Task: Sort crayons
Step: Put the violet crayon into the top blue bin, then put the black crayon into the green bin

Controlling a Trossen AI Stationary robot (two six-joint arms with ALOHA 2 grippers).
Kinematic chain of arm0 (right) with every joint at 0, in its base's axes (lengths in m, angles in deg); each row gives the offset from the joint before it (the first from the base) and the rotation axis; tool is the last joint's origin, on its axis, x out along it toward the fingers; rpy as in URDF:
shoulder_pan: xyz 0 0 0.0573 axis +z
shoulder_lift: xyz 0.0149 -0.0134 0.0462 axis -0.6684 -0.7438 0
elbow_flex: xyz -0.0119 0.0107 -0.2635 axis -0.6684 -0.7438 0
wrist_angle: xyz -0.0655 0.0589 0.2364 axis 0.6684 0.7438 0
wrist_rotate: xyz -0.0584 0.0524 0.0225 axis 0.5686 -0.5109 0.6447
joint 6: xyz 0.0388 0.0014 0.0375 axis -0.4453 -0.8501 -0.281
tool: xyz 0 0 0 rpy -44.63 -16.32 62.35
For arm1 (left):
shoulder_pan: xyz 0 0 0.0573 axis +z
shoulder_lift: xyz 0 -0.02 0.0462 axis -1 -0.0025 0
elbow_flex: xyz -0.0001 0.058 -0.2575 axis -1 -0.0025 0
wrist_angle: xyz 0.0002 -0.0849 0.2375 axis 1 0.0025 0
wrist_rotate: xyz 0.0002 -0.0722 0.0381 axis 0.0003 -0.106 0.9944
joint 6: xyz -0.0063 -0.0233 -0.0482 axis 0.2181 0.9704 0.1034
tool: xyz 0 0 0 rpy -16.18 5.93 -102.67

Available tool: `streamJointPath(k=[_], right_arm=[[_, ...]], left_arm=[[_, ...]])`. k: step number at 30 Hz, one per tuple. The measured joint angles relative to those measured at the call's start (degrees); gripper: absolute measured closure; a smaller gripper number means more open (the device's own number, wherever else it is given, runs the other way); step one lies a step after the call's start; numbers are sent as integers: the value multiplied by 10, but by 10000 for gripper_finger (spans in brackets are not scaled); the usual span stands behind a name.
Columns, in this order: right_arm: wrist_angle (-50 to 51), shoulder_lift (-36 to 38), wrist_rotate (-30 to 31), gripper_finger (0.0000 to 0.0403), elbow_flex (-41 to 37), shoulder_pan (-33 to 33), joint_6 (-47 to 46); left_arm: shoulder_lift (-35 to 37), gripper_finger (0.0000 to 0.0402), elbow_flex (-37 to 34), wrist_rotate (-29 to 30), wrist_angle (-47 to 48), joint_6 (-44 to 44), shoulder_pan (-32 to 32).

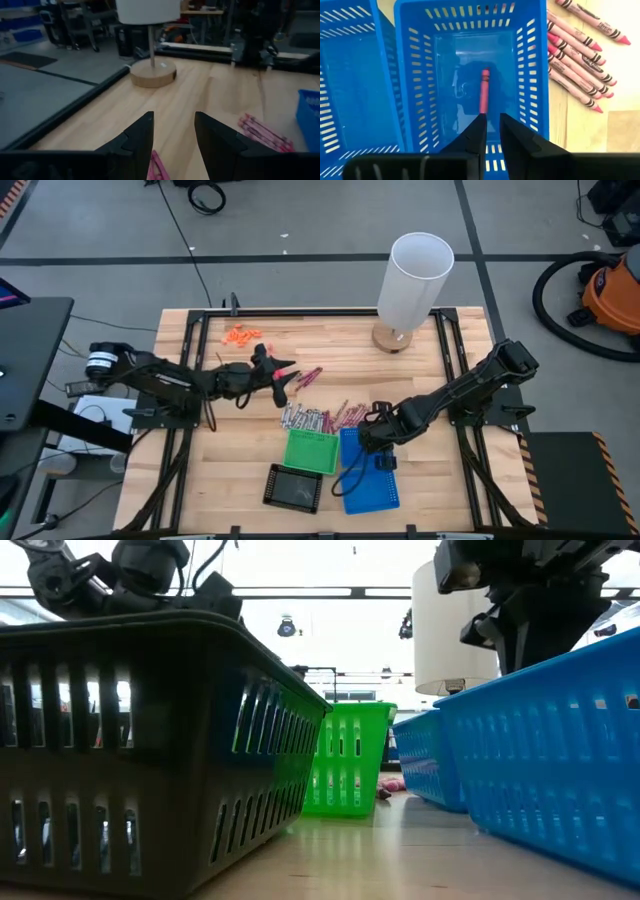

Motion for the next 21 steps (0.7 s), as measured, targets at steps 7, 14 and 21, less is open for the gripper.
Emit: streamJointPath(k=[7,14,21], right_arm=[[-2,0,-5,342,0,0,3],[-1,0,-8,342,0,-7,3],[0,3,-36,342,0,-15,0]], left_arm=[[-25,249,0,-8,1,9,-1],[-39,249,0,-33,12,15,0],[-39,249,0,-33,59,18,0]])
